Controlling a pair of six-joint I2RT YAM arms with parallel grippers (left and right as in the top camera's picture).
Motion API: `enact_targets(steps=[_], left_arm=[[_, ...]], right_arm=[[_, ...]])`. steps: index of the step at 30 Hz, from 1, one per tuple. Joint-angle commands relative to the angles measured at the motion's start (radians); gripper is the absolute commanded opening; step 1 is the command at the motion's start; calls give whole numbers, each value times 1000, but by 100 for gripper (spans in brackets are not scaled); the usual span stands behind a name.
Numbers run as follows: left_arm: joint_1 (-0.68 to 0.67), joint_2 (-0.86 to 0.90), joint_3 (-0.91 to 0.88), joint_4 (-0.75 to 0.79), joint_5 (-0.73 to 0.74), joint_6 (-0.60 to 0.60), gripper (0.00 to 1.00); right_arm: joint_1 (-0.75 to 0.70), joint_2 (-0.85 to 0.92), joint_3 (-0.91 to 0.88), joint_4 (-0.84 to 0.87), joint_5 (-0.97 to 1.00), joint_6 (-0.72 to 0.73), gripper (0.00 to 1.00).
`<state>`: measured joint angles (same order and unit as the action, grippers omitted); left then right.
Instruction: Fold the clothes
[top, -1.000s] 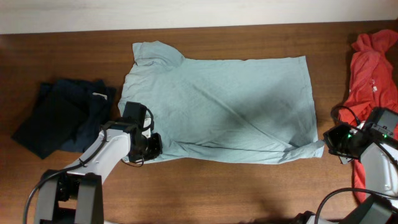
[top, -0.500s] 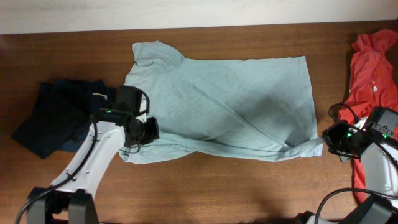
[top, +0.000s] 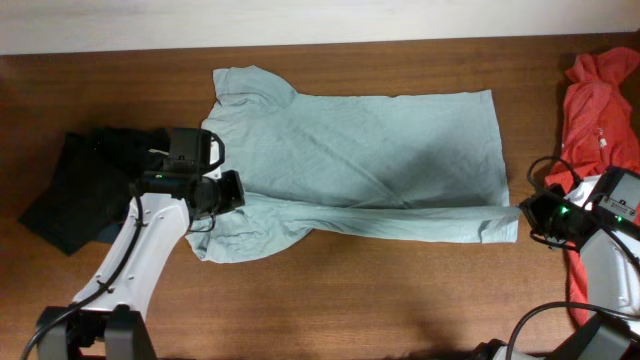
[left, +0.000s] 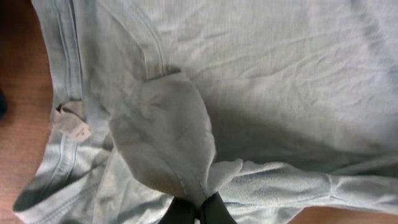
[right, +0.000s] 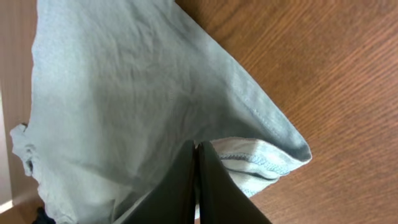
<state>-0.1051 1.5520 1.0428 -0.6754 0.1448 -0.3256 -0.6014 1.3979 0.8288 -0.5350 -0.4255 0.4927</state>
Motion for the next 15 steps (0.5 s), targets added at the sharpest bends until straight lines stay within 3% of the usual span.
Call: enact_targets(steps=[1, 15], left_arm=[[2, -15, 17, 12, -11, 28, 1], [2, -15, 17, 77, -11, 43, 2]], right_arm=[[6, 8, 15, 21, -12, -13, 4], [6, 54, 14, 73, -12, -13, 4]])
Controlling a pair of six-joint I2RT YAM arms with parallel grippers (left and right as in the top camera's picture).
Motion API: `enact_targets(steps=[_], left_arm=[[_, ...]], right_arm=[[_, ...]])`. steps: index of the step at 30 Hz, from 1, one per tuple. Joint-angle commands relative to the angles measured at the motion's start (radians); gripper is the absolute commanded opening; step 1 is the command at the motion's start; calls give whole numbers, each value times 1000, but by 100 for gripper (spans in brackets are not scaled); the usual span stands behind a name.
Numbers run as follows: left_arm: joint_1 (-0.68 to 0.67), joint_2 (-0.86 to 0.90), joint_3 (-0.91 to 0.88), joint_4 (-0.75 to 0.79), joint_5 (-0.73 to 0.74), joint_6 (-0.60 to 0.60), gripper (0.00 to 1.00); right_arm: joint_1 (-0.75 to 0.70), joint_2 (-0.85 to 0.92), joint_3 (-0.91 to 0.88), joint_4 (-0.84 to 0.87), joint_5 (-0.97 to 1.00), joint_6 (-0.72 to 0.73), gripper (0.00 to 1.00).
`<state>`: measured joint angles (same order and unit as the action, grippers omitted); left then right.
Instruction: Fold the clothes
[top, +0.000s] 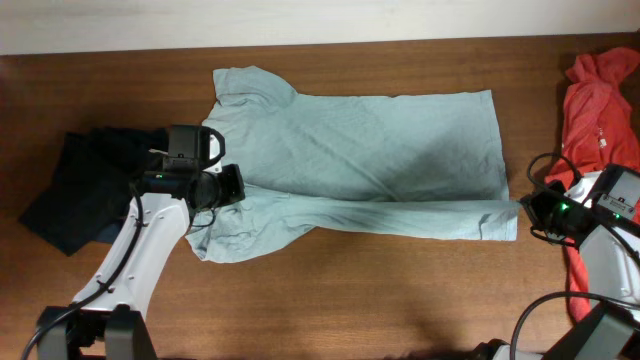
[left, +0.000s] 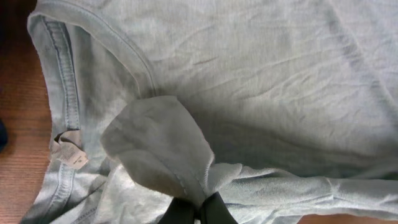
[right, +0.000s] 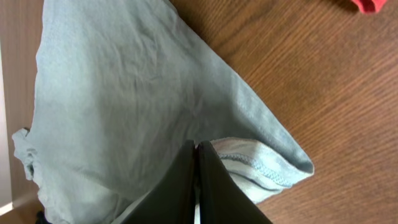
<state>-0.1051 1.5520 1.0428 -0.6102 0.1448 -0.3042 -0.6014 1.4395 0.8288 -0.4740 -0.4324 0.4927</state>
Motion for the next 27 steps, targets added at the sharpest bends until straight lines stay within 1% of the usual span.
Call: enact_targets(steps=[1, 11, 18, 27], left_arm=[[2, -15, 17, 14, -11, 22, 2], [2, -15, 17, 16, -11, 22, 2], [2, -15, 17, 16, -11, 22, 2], [2, -15, 17, 16, -11, 22, 2]], right_arm=[[6, 13, 14, 16, -6, -13, 5], [13, 17, 14, 50, -5, -13, 5], [68, 21, 14, 100, 0, -13, 5], [97, 29, 14, 120, 82, -5, 5]])
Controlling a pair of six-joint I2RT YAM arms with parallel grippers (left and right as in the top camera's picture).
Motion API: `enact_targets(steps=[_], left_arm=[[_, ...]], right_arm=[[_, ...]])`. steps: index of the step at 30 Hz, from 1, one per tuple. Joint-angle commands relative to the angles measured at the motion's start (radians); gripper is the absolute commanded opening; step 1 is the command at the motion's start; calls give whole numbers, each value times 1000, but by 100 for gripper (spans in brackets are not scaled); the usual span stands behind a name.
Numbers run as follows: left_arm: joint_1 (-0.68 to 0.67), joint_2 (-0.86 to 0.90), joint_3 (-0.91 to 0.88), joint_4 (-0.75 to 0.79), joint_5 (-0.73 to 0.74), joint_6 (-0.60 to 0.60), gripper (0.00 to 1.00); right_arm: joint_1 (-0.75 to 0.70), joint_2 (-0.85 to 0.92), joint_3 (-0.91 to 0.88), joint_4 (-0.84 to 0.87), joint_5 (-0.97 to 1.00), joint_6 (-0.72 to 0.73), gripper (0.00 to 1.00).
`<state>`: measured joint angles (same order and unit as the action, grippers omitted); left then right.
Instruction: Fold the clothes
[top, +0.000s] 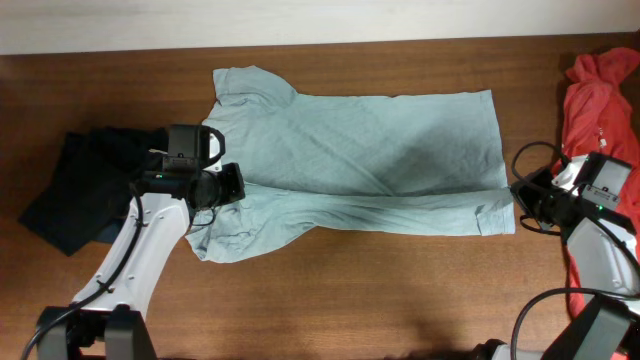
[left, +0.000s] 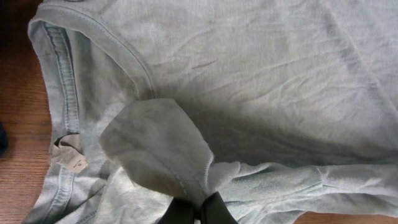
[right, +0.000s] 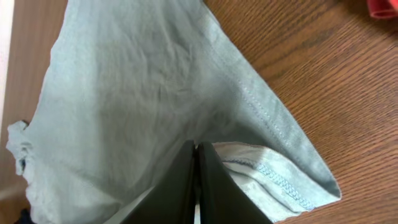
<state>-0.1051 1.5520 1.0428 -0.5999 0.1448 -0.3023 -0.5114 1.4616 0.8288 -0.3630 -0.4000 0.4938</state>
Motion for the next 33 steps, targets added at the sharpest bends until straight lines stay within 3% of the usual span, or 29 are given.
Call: enact_targets(steps=[1, 27, 30, 33], left_arm=[[2, -15, 17, 6, -12, 20, 2], [2, -15, 17, 39, -12, 20, 4], [2, -15, 16, 50, -14, 20, 11], [2, -15, 16, 58, -50, 20, 41]], right_arm=[[7, 6, 14, 10, 67, -6, 5], [7, 82, 14, 94, 94, -6, 9], [7, 82, 14, 95, 93, -6, 10], [7, 82, 14, 103, 93, -6, 27]])
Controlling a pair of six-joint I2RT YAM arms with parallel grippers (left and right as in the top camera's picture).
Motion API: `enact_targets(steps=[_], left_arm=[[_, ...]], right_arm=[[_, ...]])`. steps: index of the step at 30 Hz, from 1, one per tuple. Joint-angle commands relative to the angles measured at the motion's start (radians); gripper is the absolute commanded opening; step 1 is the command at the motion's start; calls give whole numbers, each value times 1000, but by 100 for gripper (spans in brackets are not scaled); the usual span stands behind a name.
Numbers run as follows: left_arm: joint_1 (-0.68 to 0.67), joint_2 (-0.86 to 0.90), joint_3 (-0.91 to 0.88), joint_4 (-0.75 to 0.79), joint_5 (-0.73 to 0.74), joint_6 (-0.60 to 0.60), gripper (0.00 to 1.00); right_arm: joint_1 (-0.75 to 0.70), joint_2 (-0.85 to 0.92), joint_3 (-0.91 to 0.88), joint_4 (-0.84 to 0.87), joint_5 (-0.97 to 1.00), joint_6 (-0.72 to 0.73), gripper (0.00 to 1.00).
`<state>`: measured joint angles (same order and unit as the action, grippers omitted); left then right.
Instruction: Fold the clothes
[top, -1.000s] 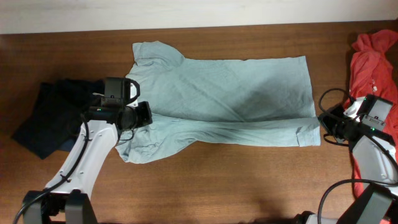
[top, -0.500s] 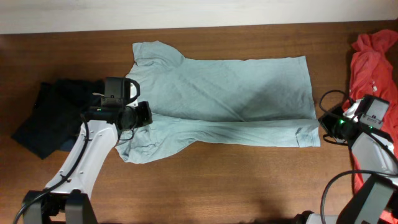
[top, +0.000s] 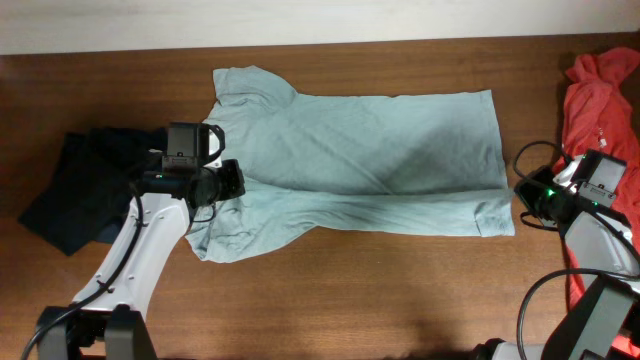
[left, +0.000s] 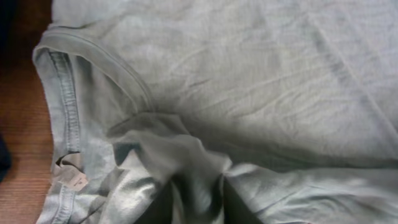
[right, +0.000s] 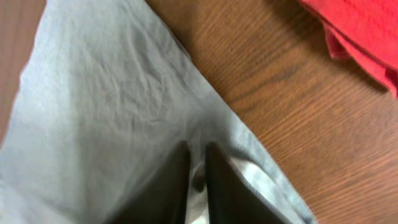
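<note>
A light blue-green T-shirt (top: 370, 150) lies flat on the table, collar to the left, with its near long edge folded up over the body. My left gripper (top: 232, 182) sits on the fold beside the collar. In the left wrist view its jaws stand apart (left: 199, 202), with slack cloth lying between them. My right gripper (top: 522, 196) is at the hem corner on the right. Its fingers (right: 198, 180) are slightly parted, with a strip of the shirt's hem in the gap.
A red garment (top: 600, 90) lies heaped at the right edge of the table, close behind my right arm; it also shows in the right wrist view (right: 360, 37). A dark garment (top: 75, 190) lies at the left, beside my left arm. Bare wood (top: 400, 290) runs along the near side.
Both grippers were shut on the shirt's folded edge; now both have their jaws parted. The peak of cloth lifted at the left gripper has sunk down flat.
At first both grippers were shut on the shirt's near edge, holding it over the body, the left by the collar and the right at the hem. Across the following moments the fold sat further up the shirt. Now it lies on the shirt with both jaws apart.
</note>
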<state>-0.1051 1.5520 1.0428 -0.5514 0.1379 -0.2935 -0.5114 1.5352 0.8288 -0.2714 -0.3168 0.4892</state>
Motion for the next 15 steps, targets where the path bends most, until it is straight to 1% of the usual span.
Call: enact_targets(steps=[1, 2, 4, 7, 10, 15], left_arm=[[2, -15, 16, 9, -66, 11, 46], [3, -15, 16, 9, -77, 12, 49], [3, -15, 17, 8, -79, 56, 52], [3, -20, 17, -19, -82, 90, 56], [6, -32, 17, -60, -92, 90, 57], [26, -66, 18, -151, -98, 85, 59]], right_arm=[[7, 9, 14, 15, 10, -2, 31], [7, 8, 15, 16, 5, -2, 34], [5, 6, 17, 14, -23, -5, 38], [5, 0, 17, 0, -71, -29, 43], [5, -18, 17, -42, -103, -32, 46], [5, -71, 17, -132, -121, -94, 49]])
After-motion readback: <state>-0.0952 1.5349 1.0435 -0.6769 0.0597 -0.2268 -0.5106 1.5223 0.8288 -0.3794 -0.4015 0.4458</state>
